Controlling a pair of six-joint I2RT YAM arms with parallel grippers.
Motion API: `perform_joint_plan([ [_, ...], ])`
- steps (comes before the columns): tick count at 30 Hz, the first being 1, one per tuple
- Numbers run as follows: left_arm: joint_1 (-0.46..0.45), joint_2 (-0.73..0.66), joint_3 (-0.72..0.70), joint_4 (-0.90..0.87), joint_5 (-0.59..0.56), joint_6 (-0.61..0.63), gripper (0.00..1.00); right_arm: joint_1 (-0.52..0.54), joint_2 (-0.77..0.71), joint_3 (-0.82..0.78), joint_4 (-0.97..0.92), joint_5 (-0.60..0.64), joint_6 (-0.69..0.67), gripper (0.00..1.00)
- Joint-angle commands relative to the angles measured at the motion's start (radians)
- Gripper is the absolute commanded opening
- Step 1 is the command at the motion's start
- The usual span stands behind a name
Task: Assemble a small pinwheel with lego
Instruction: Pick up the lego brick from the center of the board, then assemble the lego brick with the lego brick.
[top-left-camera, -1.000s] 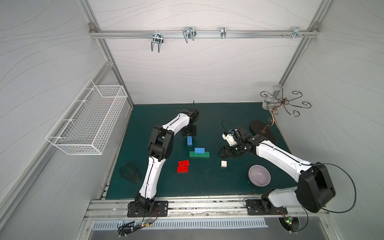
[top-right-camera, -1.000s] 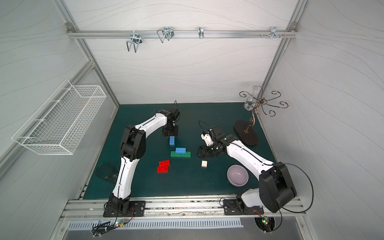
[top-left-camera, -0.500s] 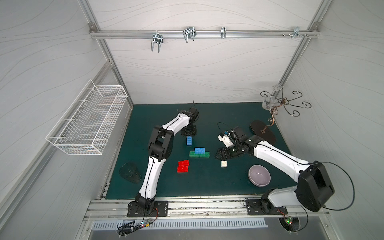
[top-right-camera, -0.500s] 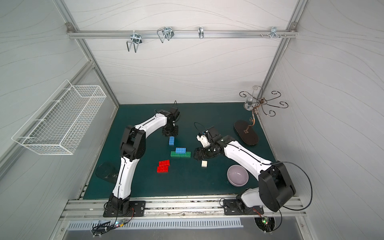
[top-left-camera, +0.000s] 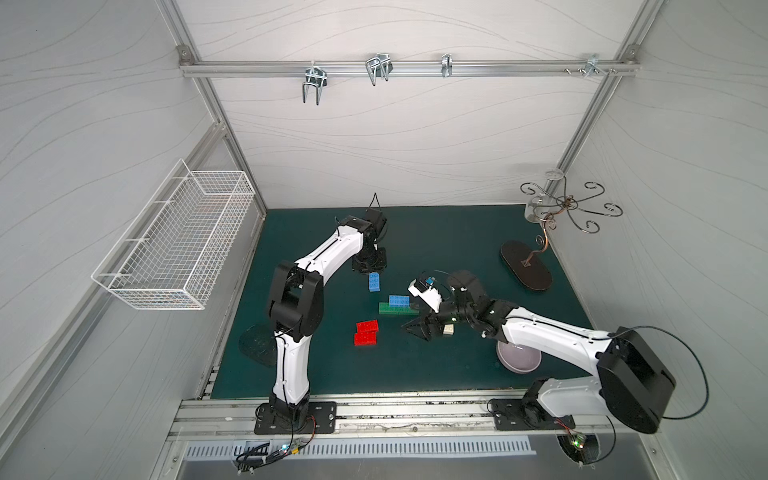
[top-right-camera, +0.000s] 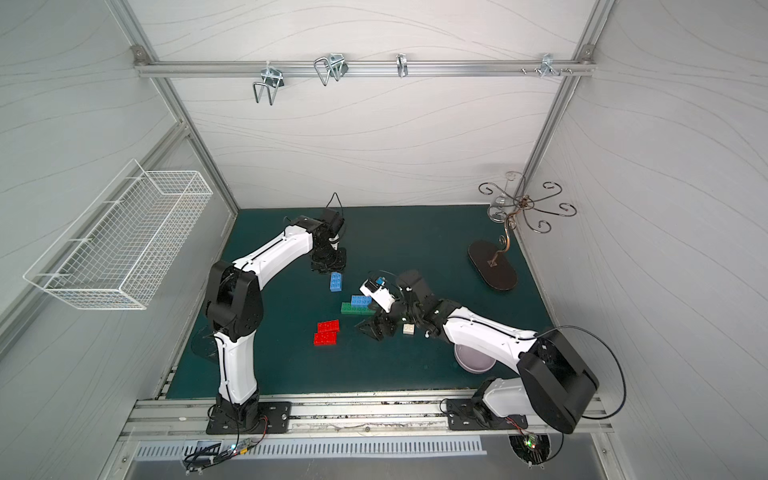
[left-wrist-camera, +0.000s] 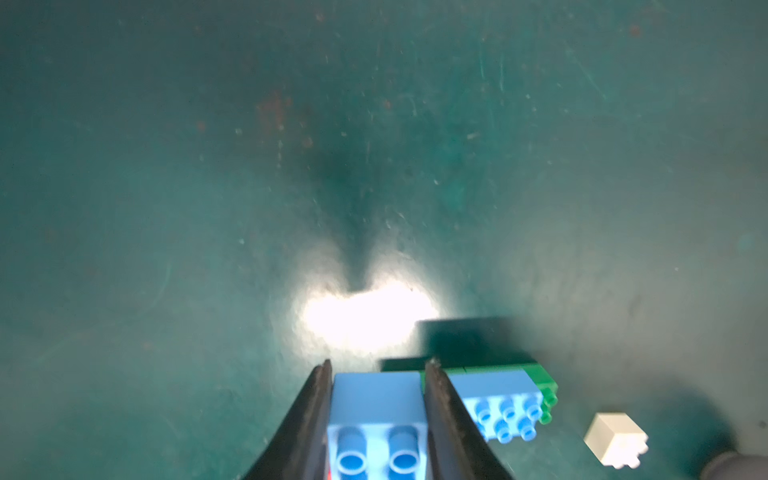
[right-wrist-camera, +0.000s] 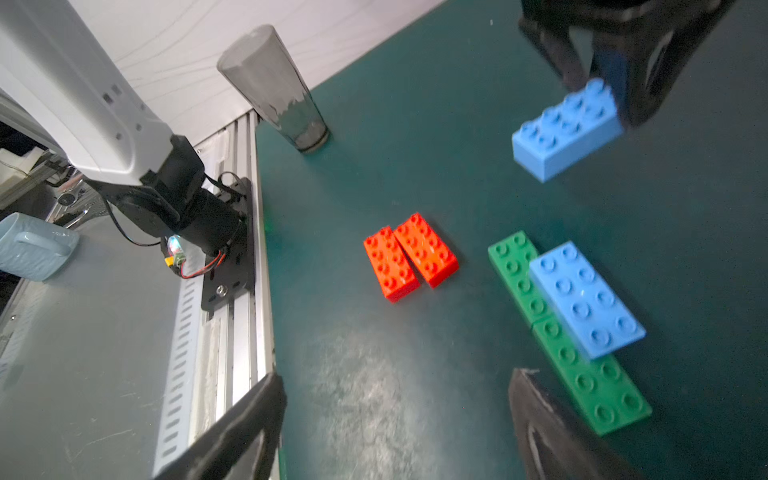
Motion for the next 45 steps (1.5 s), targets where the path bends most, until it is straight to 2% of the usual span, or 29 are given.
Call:
perform_joint_plan([
  [1,-0.020,-0.015,-0.045,0.021,0.024,-0.036,0.17,0.017,0.022,-0.012,0.158,-0.002,-0.115,0.88],
  [3,-0.026,-0.010,-0.049,0.037,0.042,-0.053,0.17,0.016,0.039,0.014,0.140,0.012,-0.161,0.90],
  [7,-0.050,-0.004,-0.059,0.058,0.023,-0.075,0.16,0.019,0.082,0.080,0.118,0.001,-0.138,0.92],
  [12,-0.078,0.020,-0.035,0.061,-0.022,-0.081,0.16,0.059,0.092,0.024,0.144,0.044,-0.346,0.90],
  [17,-0.085,0.030,-0.040,0.067,-0.030,-0.080,0.16,0.065,0.154,0.040,0.110,-0.011,-0.398,0.88],
  [21,-0.097,0.048,-0.019,0.049,-0.059,-0.069,0.14,0.069,0.218,0.023,0.202,0.006,-0.386,0.89],
  [28,-0.097,0.065,0.003,0.033,-0.055,-0.042,0.11,0.063,0.320,0.070,0.247,0.021,-0.385,0.89],
  [37,-0.097,0.083,0.006,0.039,-0.055,-0.043,0.10,0.044,0.400,0.109,0.310,-0.032,-0.356,0.90],
  [45,-0.098,0.073,-0.021,0.054,-0.042,-0.047,0.10,0.009,0.459,0.126,0.397,-0.014,-0.288,0.91],
])
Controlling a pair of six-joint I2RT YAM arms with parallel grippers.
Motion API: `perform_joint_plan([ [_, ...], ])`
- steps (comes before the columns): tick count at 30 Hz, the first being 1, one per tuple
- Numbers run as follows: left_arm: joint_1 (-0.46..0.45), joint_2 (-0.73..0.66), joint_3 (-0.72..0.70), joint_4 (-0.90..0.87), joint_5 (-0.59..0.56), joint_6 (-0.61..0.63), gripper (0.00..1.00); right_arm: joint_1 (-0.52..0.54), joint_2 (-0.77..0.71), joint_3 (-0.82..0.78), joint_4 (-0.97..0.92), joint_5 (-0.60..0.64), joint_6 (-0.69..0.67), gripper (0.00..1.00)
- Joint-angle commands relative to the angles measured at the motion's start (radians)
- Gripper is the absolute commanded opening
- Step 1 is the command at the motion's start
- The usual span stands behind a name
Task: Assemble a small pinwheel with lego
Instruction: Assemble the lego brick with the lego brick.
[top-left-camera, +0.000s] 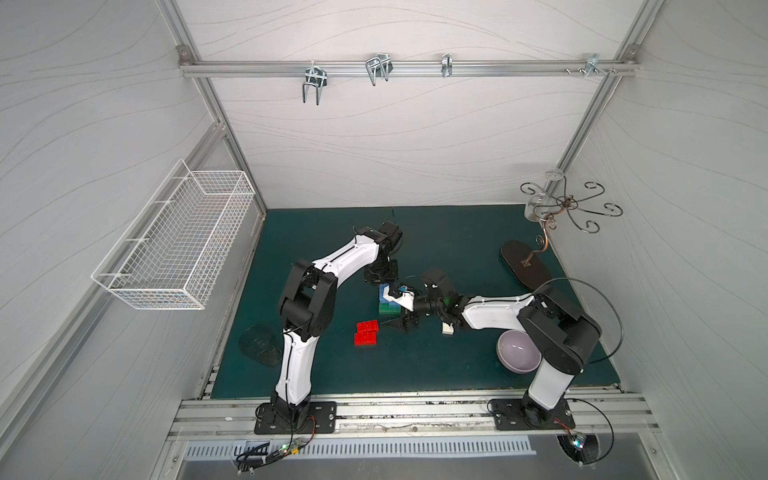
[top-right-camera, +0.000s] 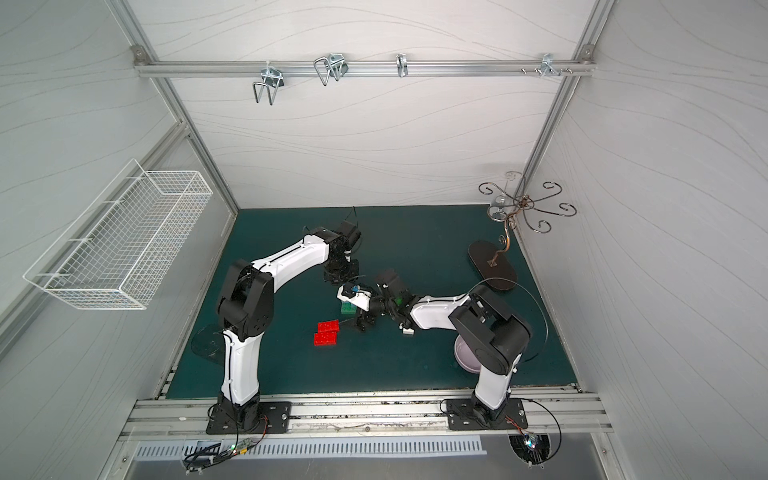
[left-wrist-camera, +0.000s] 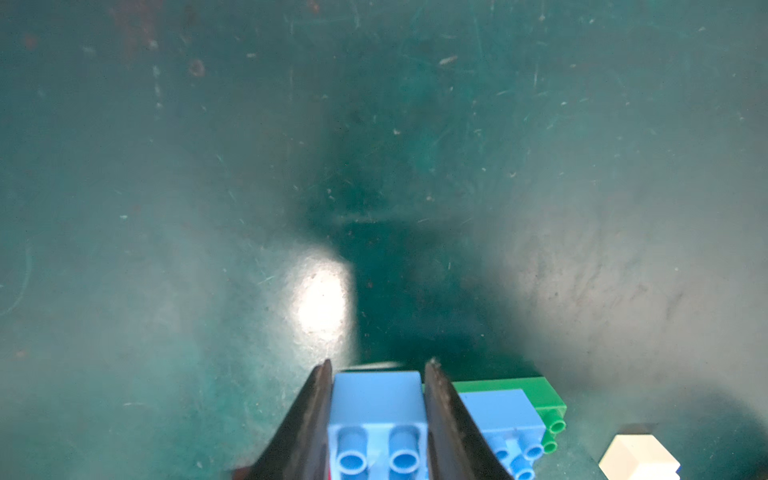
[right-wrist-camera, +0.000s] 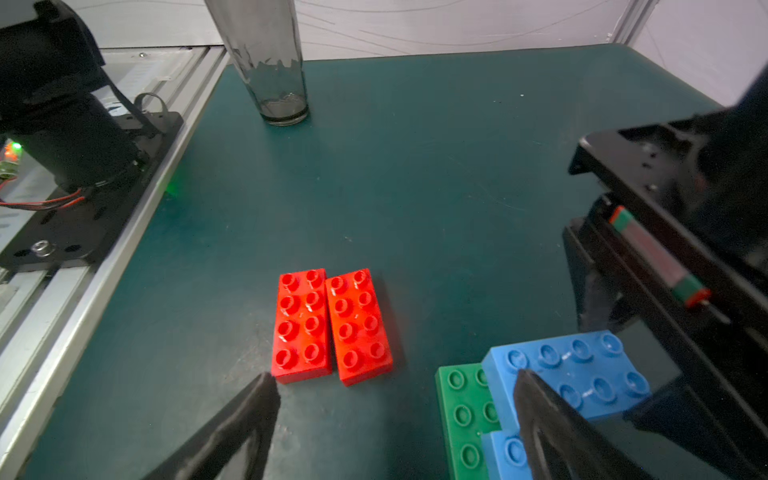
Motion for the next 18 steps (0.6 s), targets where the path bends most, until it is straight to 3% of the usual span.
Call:
perform_joint_plan([
  [1,-0.006,0.013,0.013,0.002,-0.002,0.017,0.10,-0.008,0.032,0.014,0.062,-0.008,0.047,0.91],
  [18,-0.009,0.008,0.009,-0.001,-0.015,0.029,0.06,0.005,0.083,0.024,0.064,-0.018,0.060,0.91],
])
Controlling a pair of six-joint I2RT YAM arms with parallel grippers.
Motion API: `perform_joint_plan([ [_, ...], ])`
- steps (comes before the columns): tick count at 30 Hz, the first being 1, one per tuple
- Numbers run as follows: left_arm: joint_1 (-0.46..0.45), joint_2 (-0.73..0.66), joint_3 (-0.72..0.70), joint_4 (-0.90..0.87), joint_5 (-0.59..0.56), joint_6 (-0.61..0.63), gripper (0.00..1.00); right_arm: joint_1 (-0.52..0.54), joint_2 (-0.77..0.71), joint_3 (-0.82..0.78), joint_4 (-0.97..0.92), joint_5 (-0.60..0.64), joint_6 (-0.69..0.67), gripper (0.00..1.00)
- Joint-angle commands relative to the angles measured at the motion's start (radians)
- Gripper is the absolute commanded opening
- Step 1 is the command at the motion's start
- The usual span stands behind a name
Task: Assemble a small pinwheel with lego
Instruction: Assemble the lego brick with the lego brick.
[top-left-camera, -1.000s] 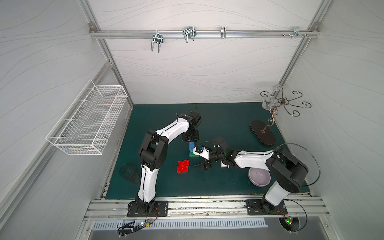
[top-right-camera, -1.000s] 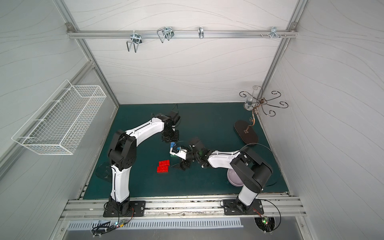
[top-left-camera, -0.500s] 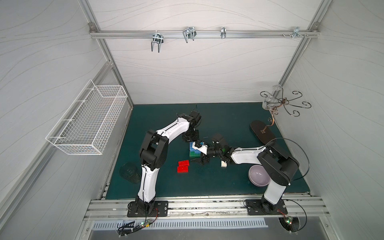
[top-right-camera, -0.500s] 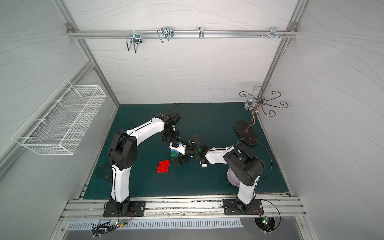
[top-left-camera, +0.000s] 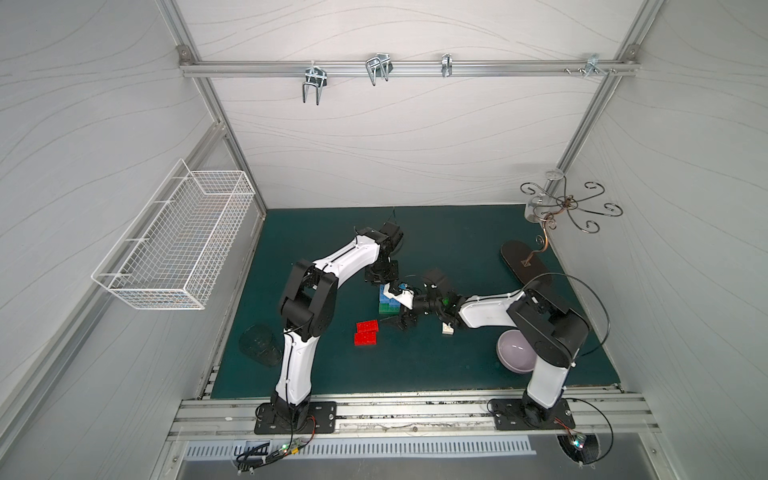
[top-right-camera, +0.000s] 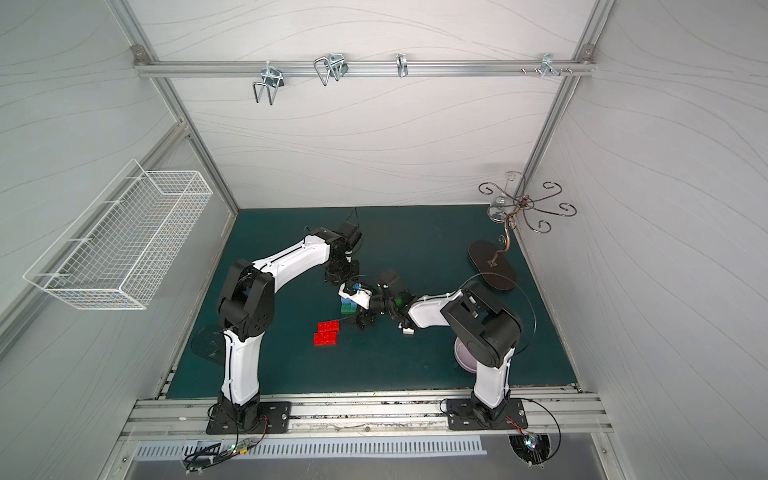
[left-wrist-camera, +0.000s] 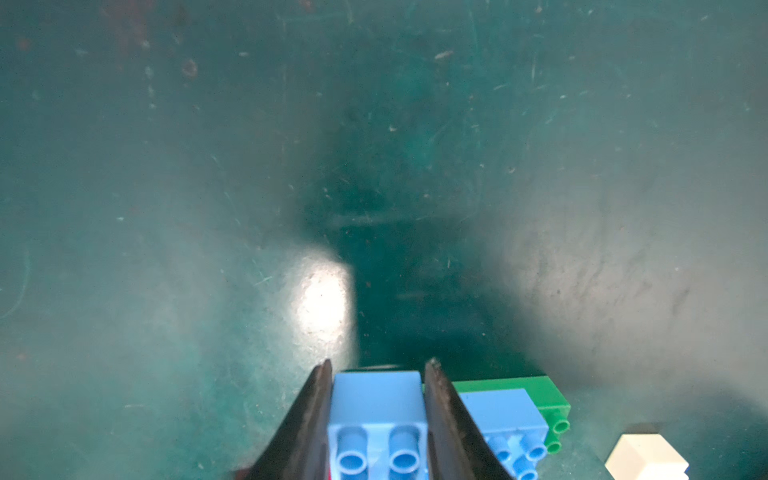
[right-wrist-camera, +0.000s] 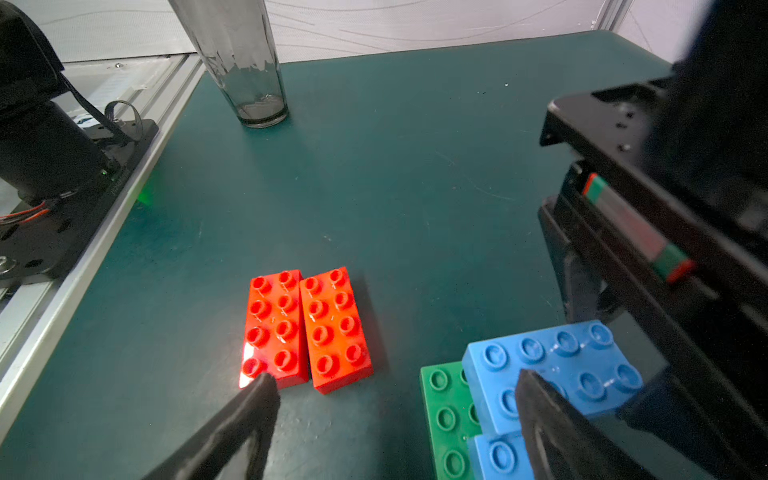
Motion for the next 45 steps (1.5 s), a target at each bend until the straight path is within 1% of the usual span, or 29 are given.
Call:
perform_joint_plan([
  [1,0.001,0.001,0.009,-0.001,-0.002,0.012,0.06,0.008,0.026,0.025,-0.005,-0.024,0.022,0.91],
  [13,0.006,-0.013,-0.011,-0.008,0.024,0.022,0.04,0.013,0.037,0.038,-0.024,-0.025,0.037,0.91],
  [16,0.005,-0.027,-0.021,0.009,0.007,0.013,0.04,0.013,0.038,0.037,-0.029,-0.023,0.037,0.91],
  [22,0.006,0.007,-0.023,0.019,0.006,0.010,0.05,0.013,0.052,0.031,-0.031,-0.038,0.023,0.91],
  [29,0.000,0.014,-0.020,0.022,-0.002,0.012,0.05,0.008,0.076,0.021,0.008,-0.042,0.060,0.90],
  [45,-0.020,0.013,-0.032,0.013,-0.023,0.000,0.04,0.009,0.088,-0.012,0.035,-0.026,0.083,0.90],
])
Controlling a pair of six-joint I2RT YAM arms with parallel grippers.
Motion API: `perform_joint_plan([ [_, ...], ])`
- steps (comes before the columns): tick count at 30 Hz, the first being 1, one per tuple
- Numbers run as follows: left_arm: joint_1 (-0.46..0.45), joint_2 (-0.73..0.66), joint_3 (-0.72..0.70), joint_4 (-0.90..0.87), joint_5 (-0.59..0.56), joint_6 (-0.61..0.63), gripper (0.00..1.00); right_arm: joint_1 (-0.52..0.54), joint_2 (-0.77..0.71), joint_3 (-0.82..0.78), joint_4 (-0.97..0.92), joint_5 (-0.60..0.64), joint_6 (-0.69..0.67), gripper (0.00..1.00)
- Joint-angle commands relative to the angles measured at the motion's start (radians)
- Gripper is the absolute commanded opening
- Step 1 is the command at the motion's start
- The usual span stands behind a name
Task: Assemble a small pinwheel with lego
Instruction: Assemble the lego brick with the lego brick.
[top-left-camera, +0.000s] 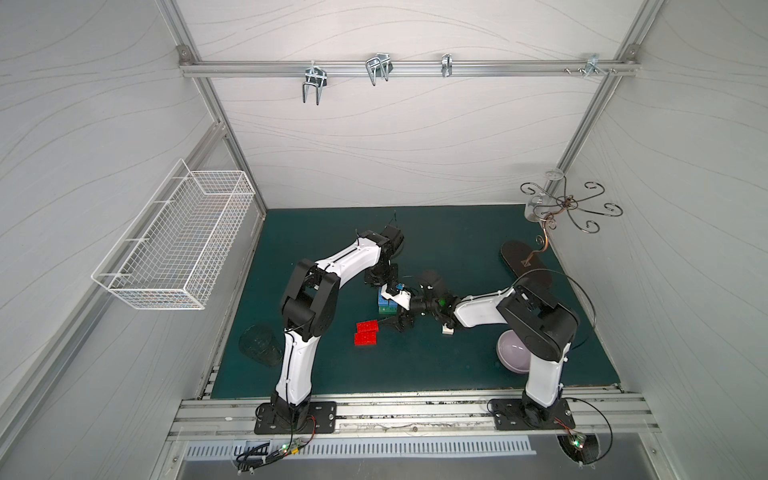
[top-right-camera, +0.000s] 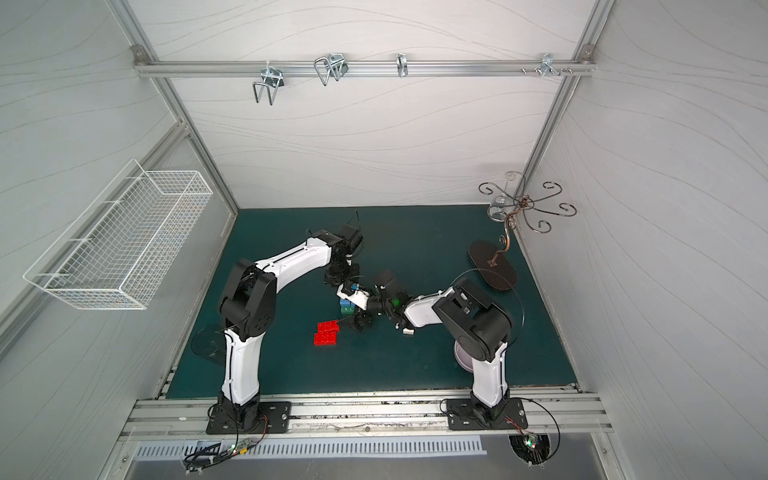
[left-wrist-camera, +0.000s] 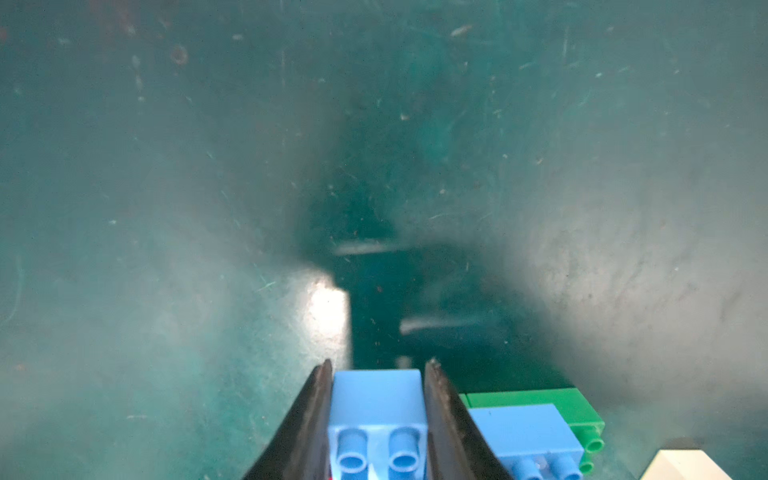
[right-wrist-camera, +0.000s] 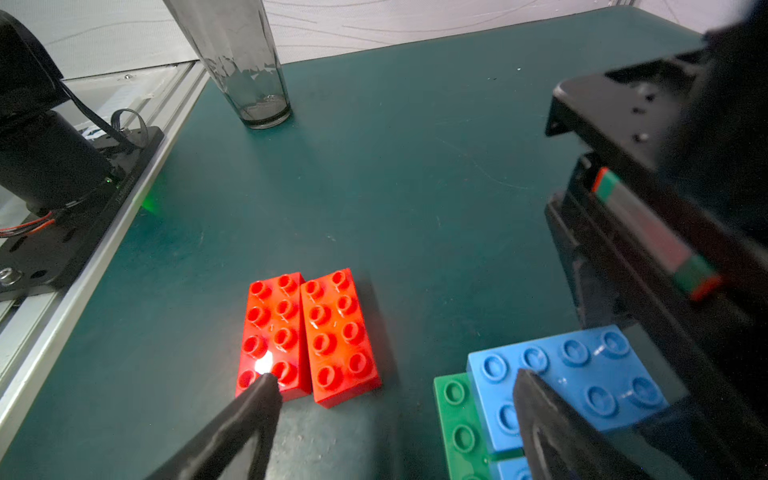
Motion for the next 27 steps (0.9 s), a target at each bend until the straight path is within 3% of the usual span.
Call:
perform_joint_plan([
  [1,-0.009,0.010,0.006,-0.012,-0.009,-0.007,0.04,0.003,0.024,-0.029,-0.010,-0.002,0.030,0.90],
  [14,-0.024,0.011,-0.015,-0.015,-0.026,-0.015,0.05,0.008,0.058,-0.086,0.092,0.023,0.103,0.89],
  [27,-0.036,0.014,-0.023,-0.016,-0.030,-0.019,0.05,0.030,0.074,-0.145,0.101,0.083,0.083,0.87],
])
